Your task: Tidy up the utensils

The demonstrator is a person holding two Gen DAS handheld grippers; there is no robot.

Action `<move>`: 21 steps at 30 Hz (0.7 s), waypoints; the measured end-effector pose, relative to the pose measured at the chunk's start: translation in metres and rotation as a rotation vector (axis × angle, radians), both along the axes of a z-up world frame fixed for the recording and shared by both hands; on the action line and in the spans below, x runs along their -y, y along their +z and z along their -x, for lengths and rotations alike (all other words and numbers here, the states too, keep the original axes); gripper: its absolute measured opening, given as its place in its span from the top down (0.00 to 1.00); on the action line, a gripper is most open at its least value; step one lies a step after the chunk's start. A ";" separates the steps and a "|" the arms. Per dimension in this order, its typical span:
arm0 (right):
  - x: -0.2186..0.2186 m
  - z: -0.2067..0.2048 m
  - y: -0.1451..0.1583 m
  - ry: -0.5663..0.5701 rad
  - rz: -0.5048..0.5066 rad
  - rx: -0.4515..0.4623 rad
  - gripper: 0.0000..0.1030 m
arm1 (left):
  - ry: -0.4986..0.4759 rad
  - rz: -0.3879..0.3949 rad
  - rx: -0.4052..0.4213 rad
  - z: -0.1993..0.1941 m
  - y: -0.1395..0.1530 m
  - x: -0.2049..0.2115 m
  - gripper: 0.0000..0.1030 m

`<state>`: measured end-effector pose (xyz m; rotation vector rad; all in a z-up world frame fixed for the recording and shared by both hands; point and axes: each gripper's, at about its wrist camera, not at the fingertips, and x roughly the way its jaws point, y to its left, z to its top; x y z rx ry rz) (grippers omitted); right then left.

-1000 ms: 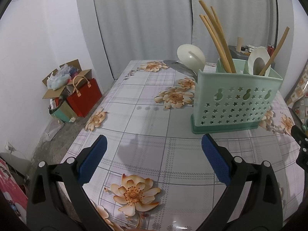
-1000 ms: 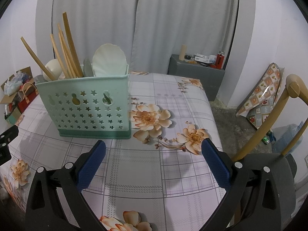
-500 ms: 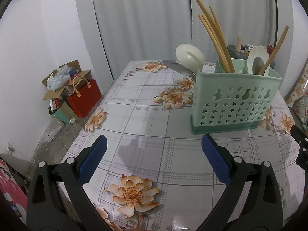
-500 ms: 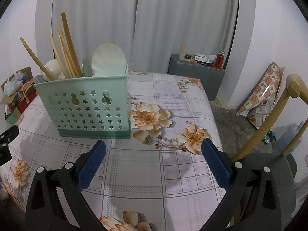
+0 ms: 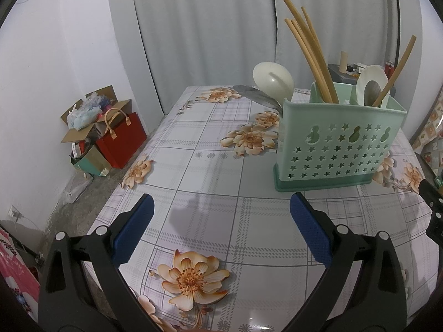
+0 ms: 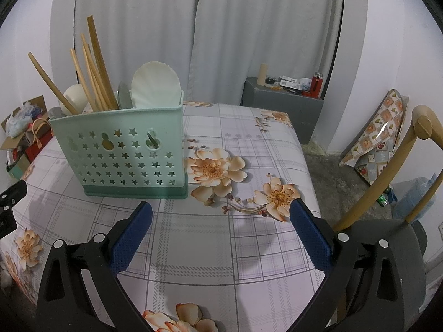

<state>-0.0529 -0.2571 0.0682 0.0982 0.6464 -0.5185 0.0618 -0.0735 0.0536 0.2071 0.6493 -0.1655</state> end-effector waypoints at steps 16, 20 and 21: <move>0.000 0.000 0.000 0.001 -0.001 -0.001 0.06 | -0.001 -0.001 -0.001 -0.001 0.000 0.000 0.08; 0.000 0.000 0.000 0.001 -0.001 0.000 0.06 | -0.001 -0.001 -0.001 -0.001 0.000 -0.001 0.08; 0.000 0.000 0.000 0.001 -0.001 0.000 0.06 | 0.000 0.000 -0.001 -0.001 0.000 -0.001 0.08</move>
